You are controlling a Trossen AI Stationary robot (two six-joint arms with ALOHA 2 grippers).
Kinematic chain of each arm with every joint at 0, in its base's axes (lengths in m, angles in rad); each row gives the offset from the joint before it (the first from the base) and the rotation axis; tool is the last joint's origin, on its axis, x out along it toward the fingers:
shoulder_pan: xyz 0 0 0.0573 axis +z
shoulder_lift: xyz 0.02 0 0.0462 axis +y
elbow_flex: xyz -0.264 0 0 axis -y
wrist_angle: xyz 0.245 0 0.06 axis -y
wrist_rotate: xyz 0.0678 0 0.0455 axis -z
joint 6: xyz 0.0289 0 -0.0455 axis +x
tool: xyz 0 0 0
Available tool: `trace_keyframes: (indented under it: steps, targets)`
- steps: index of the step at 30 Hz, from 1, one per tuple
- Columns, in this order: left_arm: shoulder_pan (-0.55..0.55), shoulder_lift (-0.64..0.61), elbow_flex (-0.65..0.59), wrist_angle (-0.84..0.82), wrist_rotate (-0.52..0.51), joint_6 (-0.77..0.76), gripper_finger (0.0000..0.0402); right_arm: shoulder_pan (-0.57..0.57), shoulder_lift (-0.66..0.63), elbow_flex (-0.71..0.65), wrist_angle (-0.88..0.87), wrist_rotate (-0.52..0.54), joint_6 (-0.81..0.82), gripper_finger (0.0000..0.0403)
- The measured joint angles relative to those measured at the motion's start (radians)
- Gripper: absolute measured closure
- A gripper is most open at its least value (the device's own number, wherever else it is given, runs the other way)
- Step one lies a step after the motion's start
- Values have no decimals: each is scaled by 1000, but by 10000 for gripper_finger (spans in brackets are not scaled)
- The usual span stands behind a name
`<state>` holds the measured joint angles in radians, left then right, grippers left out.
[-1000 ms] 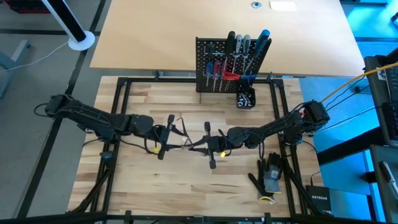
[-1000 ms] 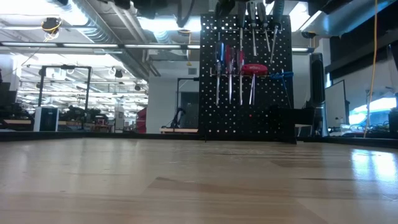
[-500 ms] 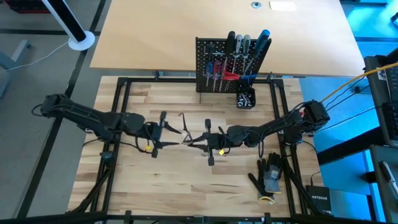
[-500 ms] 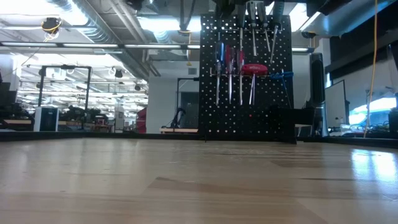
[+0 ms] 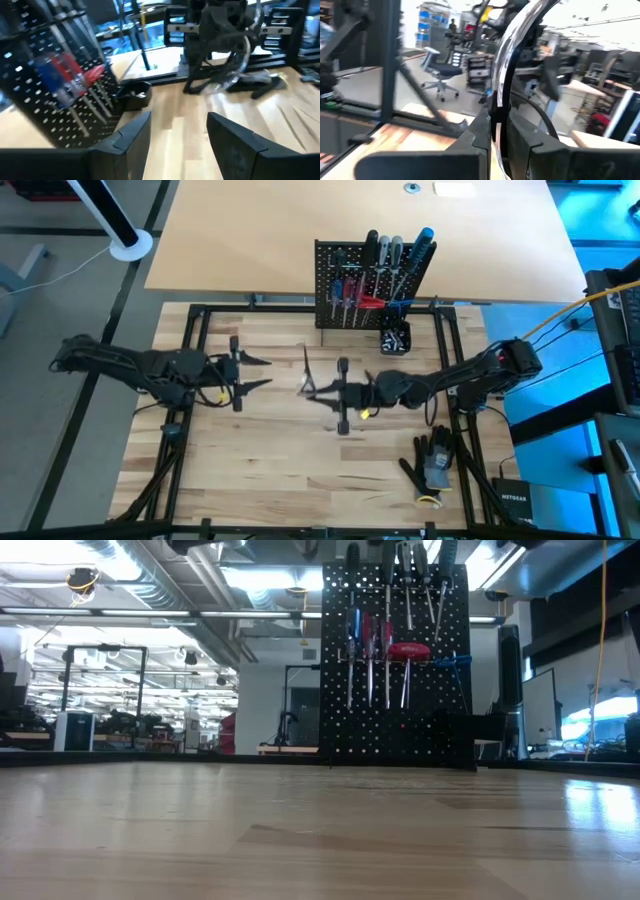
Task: Hang tools onto peg board
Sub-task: Hang the black safety glasses on the peg board
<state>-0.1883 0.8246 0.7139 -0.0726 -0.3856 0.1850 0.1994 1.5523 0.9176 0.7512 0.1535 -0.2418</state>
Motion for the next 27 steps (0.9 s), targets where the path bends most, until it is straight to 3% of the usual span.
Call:
trace_keyframes:
  steps: [6,12,18,27]
  targets:
    - [128,4,0,-24,-3,-27,218,-102,-49,14,-21,-53,1,368]
    - [320,5,0,27,42,13,218,-208,-58,184,-285,-123,-32,368]
    - [524,10,0,109,275,30,218,-318,-58,329,-423,-131,-86,368]
    - [789,148,48,243,511,64,218,-526,-57,449,-546,-274,-73,368]
